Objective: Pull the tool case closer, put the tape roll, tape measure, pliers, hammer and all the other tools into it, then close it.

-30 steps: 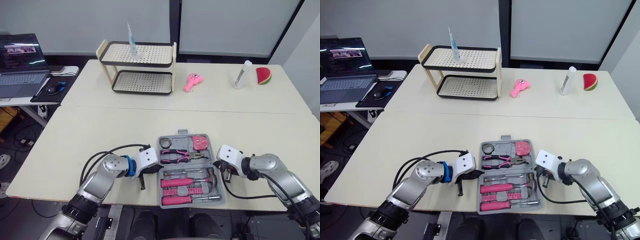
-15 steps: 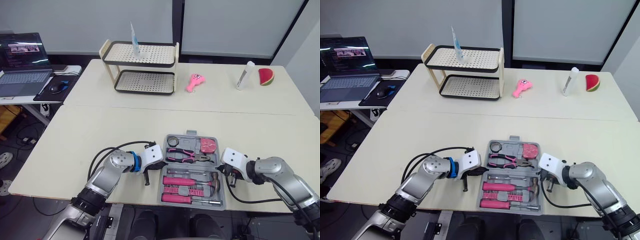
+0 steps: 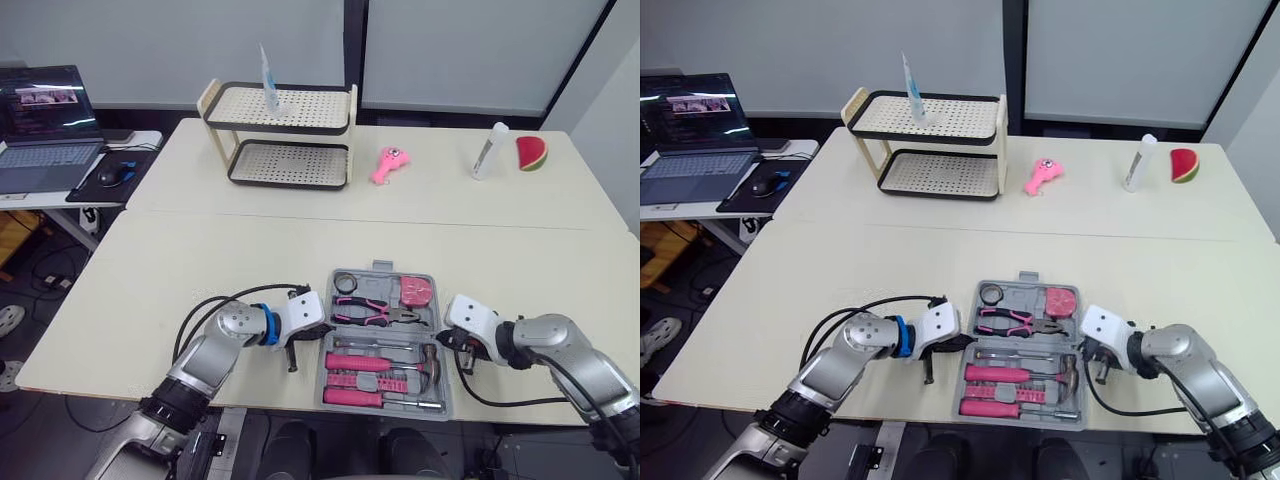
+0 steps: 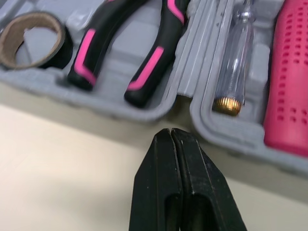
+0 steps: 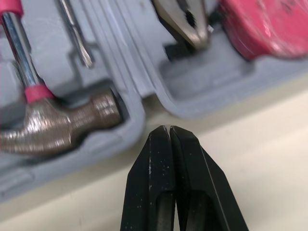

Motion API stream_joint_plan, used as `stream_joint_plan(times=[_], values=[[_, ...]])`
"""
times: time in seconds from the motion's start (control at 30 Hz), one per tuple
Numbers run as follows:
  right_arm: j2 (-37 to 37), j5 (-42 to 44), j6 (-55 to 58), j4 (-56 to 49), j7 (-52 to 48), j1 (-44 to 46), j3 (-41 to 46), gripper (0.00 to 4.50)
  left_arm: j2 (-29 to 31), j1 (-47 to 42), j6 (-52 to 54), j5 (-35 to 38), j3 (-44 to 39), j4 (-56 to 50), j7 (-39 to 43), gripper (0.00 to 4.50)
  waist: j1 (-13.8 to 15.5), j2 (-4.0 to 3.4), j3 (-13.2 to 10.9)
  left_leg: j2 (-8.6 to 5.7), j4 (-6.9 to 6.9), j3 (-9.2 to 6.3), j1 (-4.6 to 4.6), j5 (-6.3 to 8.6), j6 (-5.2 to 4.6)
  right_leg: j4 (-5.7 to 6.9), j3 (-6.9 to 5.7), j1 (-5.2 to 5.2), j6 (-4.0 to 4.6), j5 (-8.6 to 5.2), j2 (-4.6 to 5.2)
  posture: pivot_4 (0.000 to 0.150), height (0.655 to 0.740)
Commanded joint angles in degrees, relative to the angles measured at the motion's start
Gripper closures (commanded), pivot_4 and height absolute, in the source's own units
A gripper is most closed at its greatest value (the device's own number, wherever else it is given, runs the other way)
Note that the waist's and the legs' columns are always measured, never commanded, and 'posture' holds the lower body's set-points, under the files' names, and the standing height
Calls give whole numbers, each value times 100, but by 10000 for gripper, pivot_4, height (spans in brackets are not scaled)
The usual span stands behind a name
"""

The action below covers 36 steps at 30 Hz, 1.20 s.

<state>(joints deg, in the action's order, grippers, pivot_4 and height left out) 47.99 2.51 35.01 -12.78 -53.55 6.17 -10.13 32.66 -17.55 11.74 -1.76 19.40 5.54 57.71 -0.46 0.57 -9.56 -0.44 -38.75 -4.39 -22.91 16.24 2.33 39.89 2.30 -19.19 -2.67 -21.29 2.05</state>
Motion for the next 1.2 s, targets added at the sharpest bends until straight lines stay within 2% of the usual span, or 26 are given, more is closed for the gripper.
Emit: stream_joint_plan(times=[0.03,0.1,0.23,0.37,0.5,0.67,1.2], values=[[260,235,6,-245,-28,-183,596,44942,247,-9,-581,570,-613,-178,317,45000,0,0,0,1,0,-1,0,0,0,0,-1,-1,0,0,0,1500,7400],[318,288,-111,-298,-5,-280,764,44942,296,-30,-773,794,-728,-306,502,45000,0,0,0,1,1,0,0,0,0,0,-1,0,0,0,2,1500,7400],[238,633,-212,-667,-4,-563,1221,44942,489,73,-503,1281,-348,-1366,1329,45000,-2,0,0,0,1,4,-3,0,0,-2,2,1,0,0,2,1500,7400],[83,853,-92,-988,100,-743,1323,44942,337,80,-120,1143,301,-1979,1448,45000,-4,0,0,0,1,5,-2,0,0,-4,8,5,0,0,0,1500,7400],[7,940,88,-1169,248,-813,1309,44942,101,-95,-92,508,952,-1758,1278,45000,-3,1,-1,0,0,5,1,0,0,0,8,6,0,0,-6,1500,7400],[28,951,87,-1189,328,-899,1285,44942,-195,-218,-326,87,1291,-1237,1030,45000,1,2,-1,0,0,5,0,0,-1,-2,5,6,0,0,-7,1500,7400],[91,908,-141,-1157,365,-861,1141,44942,-392,-501,-836,-592,1773,-487,1050,45000,4,2,-1,0,0,6,1,0,-1,-2,4,6,0,0,-7,1500,7400]])
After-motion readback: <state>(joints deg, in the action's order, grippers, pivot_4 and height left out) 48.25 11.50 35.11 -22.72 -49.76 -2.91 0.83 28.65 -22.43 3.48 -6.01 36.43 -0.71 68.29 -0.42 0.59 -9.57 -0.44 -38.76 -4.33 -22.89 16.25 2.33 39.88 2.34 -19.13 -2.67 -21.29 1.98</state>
